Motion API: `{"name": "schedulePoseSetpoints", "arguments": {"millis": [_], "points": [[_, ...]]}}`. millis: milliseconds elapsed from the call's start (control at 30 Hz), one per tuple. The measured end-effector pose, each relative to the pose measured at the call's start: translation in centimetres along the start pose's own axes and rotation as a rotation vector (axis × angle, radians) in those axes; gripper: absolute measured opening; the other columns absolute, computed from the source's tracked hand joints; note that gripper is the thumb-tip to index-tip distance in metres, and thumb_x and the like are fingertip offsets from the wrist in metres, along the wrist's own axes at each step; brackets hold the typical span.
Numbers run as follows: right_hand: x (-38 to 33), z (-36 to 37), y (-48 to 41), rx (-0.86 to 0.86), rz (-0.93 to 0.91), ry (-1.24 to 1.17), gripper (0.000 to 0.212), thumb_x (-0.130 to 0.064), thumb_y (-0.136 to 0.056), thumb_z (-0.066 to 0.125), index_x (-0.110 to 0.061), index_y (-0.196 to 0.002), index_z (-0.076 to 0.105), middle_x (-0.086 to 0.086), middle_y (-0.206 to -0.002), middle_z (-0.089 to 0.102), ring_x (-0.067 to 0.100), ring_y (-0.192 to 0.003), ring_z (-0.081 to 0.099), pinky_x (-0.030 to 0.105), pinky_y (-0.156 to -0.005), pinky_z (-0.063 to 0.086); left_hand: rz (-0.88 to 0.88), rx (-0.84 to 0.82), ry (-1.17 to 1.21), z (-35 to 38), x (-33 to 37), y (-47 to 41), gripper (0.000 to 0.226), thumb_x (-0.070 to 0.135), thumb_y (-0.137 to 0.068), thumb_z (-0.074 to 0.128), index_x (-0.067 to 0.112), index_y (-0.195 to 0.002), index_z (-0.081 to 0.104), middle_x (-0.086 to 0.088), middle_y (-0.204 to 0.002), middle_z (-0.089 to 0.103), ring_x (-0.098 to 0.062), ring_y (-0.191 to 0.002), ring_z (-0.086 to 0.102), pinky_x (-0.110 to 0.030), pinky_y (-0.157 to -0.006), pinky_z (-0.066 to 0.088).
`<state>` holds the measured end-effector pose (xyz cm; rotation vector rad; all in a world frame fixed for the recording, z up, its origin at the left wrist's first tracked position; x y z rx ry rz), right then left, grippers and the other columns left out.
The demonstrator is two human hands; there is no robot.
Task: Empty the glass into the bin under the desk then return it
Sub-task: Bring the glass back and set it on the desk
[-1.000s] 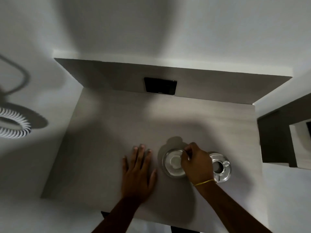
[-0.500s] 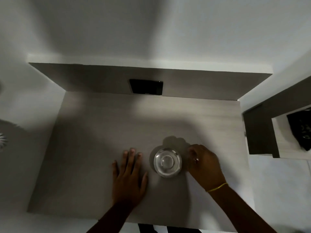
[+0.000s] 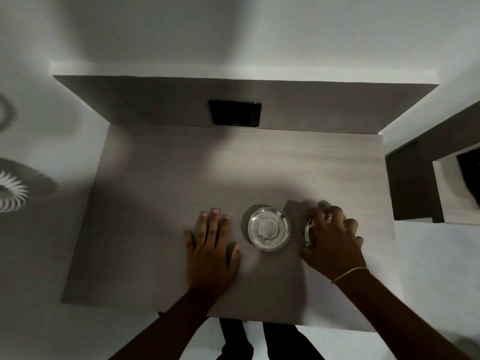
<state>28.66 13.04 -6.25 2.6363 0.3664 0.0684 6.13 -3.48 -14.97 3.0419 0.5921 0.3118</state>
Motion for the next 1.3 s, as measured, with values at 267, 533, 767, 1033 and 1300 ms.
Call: {"name": "schedulePoseSetpoints", "arguments": {"millis": [267, 533, 767, 1033, 1300], "points": [[-2.3, -2.8, 1.1, 0.113, -0.087, -0.185, 0.095, -0.062, -0.054, 0.07, -0.035, -0.14, 0.04, 0.005, -0.128, 0.045, 0.039, -0.112, 0.052, 0.057, -0.078, 0.059, -0.006, 0.008, -0.018, 0.1, 0.0, -0.1, 0.075, 0.049, -0.1, 0.048, 0.017, -0.166, 0.038, -0.013, -0.178, 0.028, -0.036, -0.166, 0.019, -0.072, -0.126, 0.018], [-8.5, -1.4, 1.4, 0.04, -0.229, -0.177, 0.095, -0.05, -0.058, 0.068, -0.034, -0.146, 0.035, 0.006, -0.141, 0.039, 0.038, -0.124, 0.043, 0.059, -0.09, 0.052, 0.008, -0.002, -0.038, 0.3, -0.2, 0.0, 0.077, 0.055, -0.104, 0.043, 0.017, -0.17, 0.029, -0.013, -0.18, 0.022, -0.035, -0.167, 0.014, -0.072, -0.128, 0.016], [-9.5, 0.2, 1.0, 0.042, -0.267, -0.14, 0.093, -0.052, -0.059, 0.072, -0.032, -0.144, 0.041, 0.008, -0.142, 0.04, 0.038, -0.123, 0.044, 0.054, -0.091, 0.052, 0.007, -0.012, -0.052, 0.1, -0.2, -0.1, 0.078, 0.055, -0.103, 0.045, 0.017, -0.169, 0.029, -0.013, -0.179, 0.021, -0.035, -0.167, 0.014, -0.072, -0.127, 0.018], [-10.0, 0.7, 0.5, 0.056, -0.311, -0.09, 0.09, -0.057, -0.059, 0.074, -0.033, -0.142, 0.046, 0.01, -0.144, 0.042, 0.037, -0.124, 0.044, 0.051, -0.096, 0.049, 0.017, -0.004, -0.029, 0.0, -0.1, -0.1, 0.076, 0.054, -0.104, 0.044, 0.016, -0.169, 0.031, -0.013, -0.179, 0.022, -0.035, -0.167, 0.015, -0.072, -0.127, 0.018], [-9.5, 0.2, 1.2, 0.04, -0.327, -0.128, 0.106, -0.063, -0.058, 0.069, -0.043, -0.154, 0.031, 0.003, -0.159, 0.033, 0.036, -0.137, 0.04, 0.053, -0.098, 0.049, 0.021, -0.025, -0.032, -0.4, 0.1, 0.1, 0.076, 0.055, -0.104, 0.043, 0.017, -0.169, 0.032, -0.012, -0.18, 0.022, -0.034, -0.167, 0.013, -0.07, -0.129, 0.016]]}}
Point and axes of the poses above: each hand's wrist, its own y-axis away from the middle knuckle, its own z-axis out of the palm, x = y × z, the point moved 3 cm from there along -y, towards the middle knuckle
